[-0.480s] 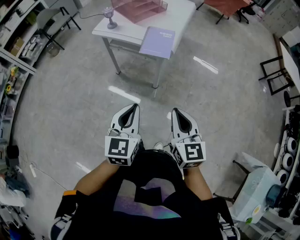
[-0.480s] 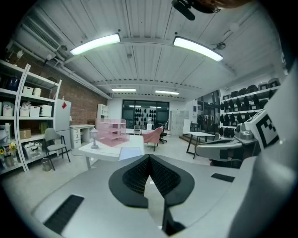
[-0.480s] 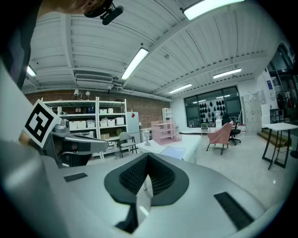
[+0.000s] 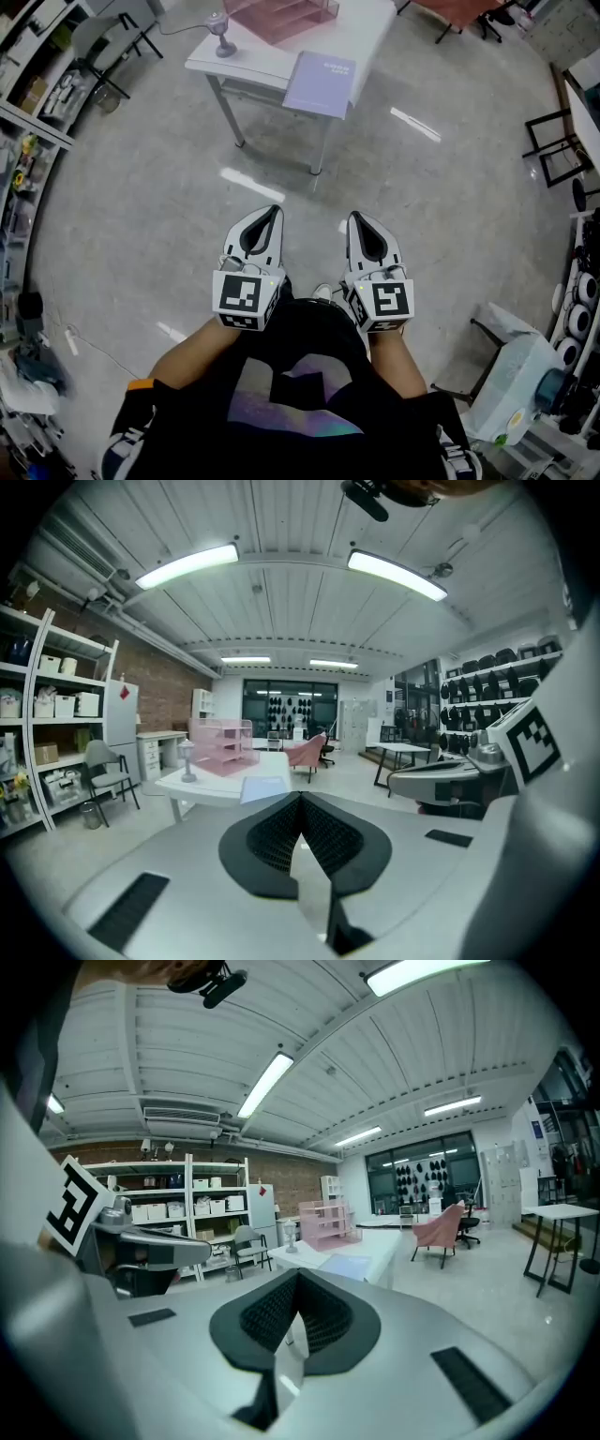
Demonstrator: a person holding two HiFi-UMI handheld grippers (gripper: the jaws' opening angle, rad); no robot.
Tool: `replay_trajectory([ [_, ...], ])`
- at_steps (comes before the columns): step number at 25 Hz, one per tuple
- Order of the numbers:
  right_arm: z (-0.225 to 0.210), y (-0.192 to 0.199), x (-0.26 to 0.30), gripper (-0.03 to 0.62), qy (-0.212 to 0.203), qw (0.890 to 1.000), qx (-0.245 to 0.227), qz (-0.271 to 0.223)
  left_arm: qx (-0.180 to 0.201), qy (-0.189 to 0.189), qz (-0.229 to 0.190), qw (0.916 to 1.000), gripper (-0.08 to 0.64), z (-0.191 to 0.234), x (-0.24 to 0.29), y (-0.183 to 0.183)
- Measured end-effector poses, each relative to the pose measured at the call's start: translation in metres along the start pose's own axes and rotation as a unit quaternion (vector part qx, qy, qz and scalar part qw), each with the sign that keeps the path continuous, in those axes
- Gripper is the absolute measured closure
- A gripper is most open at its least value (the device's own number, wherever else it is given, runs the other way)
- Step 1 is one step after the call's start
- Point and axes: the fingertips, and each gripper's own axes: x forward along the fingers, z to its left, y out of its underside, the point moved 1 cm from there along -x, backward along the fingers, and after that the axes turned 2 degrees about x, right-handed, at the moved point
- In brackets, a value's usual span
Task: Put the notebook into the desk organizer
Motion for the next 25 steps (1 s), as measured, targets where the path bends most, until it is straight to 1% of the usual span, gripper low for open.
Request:
replay_trajectory([
  [5, -0.009, -0.001, 0.023, 0.577, 0.012, 1.0, 0.02, -0.001, -0.004, 0.01, 0.001, 0.9999, 0.551, 0.02, 0.017, -0.003],
  [8, -0.016, -0.002, 0.043, 0.577, 0.032, 0.999, 0.026, 0.005, 0.0, 0.02, -0.001, 0.9998, 0.551, 0.037, 0.036, -0.007],
  [16, -0.029, -0.016, 0.104, 0.575, 0.074, 0.996, 0.041, 0.002, 0.011, 0.065, -0.007, 0.9978, 0.548, 0.085, 0.088, -0.023],
  [19, -0.029, -0.022, 0.12, 0.574, 0.081, 0.996, 0.047, 0.002, 0.017, 0.08, -0.006, 0.9967, 0.548, 0.102, 0.098, -0.029],
  [20, -0.029, -0.023, 0.126, 0.566, 0.081, 0.995, 0.05, 0.003, 0.017, 0.083, -0.006, 0.9964, 0.544, 0.107, 0.102, -0.031],
  [22, -0.029, -0.024, 0.136, 0.493, 0.081, 0.995, 0.054, 0.008, 0.016, 0.087, -0.007, 0.9961, 0.508, 0.116, 0.109, -0.035],
  [25, -0.031, -0.02, 0.149, 0.466, 0.085, 0.995, 0.06, 0.015, 0.009, 0.093, -0.005, 0.9956, 0.484, 0.127, 0.118, -0.037],
])
